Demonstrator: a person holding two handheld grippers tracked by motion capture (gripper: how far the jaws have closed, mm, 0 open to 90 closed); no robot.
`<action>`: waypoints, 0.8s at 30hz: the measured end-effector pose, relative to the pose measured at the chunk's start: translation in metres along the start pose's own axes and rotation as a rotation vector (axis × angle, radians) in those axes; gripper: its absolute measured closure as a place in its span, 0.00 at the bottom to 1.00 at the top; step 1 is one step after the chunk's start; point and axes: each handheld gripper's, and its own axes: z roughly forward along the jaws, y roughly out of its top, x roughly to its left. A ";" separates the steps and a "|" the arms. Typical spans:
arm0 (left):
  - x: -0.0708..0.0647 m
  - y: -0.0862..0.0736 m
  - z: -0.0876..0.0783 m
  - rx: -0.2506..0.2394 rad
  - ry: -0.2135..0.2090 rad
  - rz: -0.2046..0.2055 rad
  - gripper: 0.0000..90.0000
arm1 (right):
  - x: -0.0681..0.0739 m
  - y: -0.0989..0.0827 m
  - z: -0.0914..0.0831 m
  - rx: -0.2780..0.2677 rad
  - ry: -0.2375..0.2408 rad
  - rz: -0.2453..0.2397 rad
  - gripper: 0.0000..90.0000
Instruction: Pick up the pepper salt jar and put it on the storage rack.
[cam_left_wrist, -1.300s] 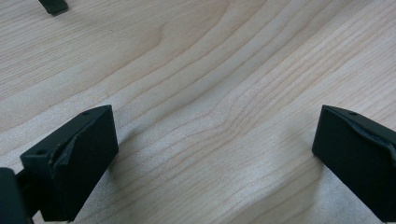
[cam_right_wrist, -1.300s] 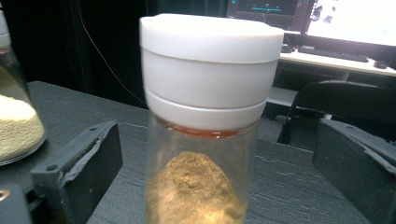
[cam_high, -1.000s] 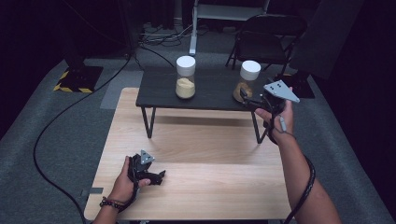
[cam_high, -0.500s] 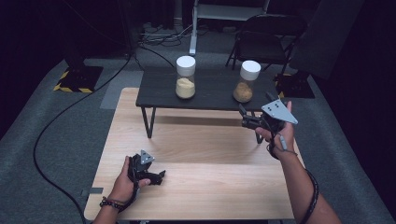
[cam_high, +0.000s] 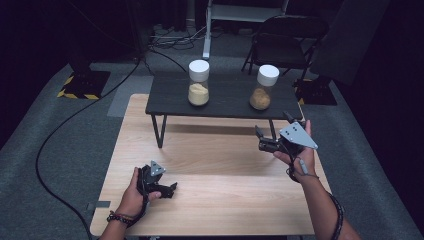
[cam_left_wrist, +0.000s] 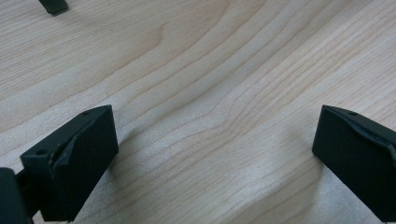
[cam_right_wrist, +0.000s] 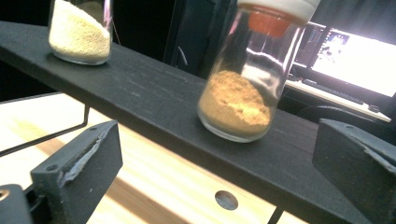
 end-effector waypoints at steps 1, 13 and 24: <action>0.000 0.000 0.000 0.000 0.000 0.000 0.01 | 0.001 -0.002 -0.001 -0.002 0.002 -0.005 0.02; 0.000 0.000 0.000 0.000 0.000 0.000 0.01 | 0.007 -0.024 -0.009 0.047 0.044 -0.025 0.02; 0.000 0.000 0.000 -0.001 0.000 -0.001 0.01 | 0.009 -0.048 -0.016 0.130 0.064 -0.052 0.02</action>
